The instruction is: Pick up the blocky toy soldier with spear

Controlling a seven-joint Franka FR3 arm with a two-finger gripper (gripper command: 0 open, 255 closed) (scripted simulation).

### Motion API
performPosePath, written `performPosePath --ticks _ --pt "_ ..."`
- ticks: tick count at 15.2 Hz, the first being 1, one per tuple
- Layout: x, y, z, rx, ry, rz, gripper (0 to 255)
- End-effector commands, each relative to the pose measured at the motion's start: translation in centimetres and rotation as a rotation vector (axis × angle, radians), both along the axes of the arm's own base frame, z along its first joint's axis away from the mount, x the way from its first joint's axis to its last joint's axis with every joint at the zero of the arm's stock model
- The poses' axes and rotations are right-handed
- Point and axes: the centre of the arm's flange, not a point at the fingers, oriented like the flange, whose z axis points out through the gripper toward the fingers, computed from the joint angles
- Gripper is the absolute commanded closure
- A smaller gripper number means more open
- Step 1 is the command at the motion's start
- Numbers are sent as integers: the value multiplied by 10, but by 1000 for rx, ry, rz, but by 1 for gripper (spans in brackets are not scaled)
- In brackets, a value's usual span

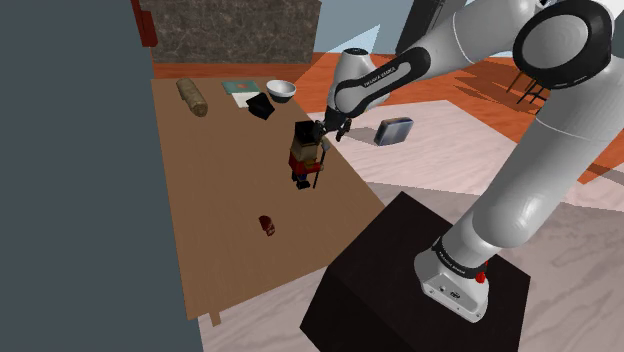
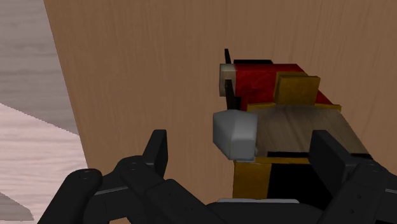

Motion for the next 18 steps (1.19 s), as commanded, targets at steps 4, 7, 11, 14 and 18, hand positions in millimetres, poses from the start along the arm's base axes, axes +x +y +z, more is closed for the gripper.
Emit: performPosePath --ticks 4,7,11,14,18 --pt "1 0 -30 0 -1 0 0" --pt "1 0 -31 0 -1 0 255" --pt "1 0 -31 0 -1 0 255" --pt "1 0 -31 0 -1 0 255" --pt "1 0 -20 0 -1 0 255"
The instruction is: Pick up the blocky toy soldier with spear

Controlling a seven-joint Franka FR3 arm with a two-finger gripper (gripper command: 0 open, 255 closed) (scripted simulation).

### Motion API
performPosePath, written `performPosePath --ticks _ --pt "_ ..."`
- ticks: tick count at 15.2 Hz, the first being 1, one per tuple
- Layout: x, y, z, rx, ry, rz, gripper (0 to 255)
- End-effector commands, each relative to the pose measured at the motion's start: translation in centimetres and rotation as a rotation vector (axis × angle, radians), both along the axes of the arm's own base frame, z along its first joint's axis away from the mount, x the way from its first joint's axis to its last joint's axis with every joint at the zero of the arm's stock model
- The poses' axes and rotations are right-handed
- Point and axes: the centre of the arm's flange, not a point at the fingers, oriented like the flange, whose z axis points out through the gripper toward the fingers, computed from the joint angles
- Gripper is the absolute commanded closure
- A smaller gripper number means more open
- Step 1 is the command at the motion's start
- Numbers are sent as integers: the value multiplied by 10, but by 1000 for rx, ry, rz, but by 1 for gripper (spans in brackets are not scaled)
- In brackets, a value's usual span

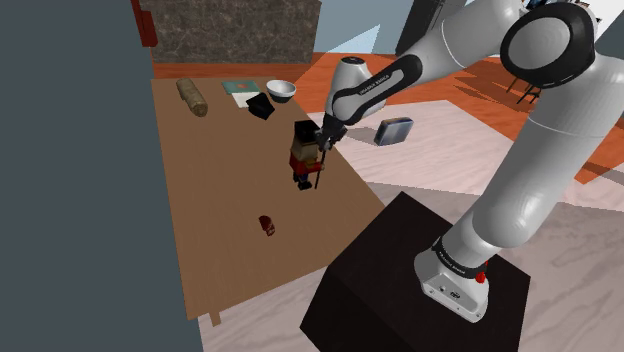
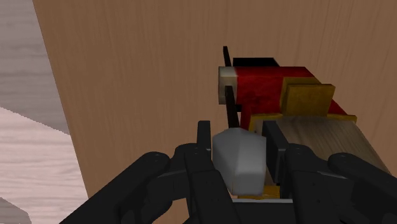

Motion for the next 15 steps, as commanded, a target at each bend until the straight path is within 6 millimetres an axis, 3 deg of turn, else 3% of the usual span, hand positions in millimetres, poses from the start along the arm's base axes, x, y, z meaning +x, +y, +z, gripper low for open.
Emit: performPosePath --ticks 1,13,15 --pt "-1 0 10 0 -2 0 255" --pt "-1 0 73 0 -2 0 255" --pt "-1 0 74 0 -2 0 255"
